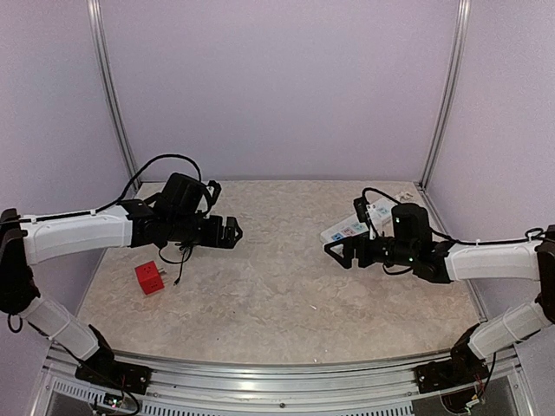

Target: Pull the plug off the socket

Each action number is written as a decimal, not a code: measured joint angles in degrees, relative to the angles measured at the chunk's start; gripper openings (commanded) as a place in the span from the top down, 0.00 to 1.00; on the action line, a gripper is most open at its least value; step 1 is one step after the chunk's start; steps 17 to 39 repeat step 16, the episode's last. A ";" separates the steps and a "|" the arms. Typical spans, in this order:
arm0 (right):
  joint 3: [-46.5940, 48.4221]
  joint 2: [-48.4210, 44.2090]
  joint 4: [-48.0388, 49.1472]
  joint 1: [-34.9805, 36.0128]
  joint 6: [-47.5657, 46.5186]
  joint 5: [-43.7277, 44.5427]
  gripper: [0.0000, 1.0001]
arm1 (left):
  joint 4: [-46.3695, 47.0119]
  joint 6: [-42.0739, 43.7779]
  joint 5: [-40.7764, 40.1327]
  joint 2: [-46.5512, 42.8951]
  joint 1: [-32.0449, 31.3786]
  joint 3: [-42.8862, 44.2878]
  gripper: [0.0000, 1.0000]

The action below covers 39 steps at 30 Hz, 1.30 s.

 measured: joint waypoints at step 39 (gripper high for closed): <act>-10.08 0.17 6.80 6.64 0.96 6.19 0.00 | 11.76 -4.48 -0.55 3.93 -5.38 -12.15 0.01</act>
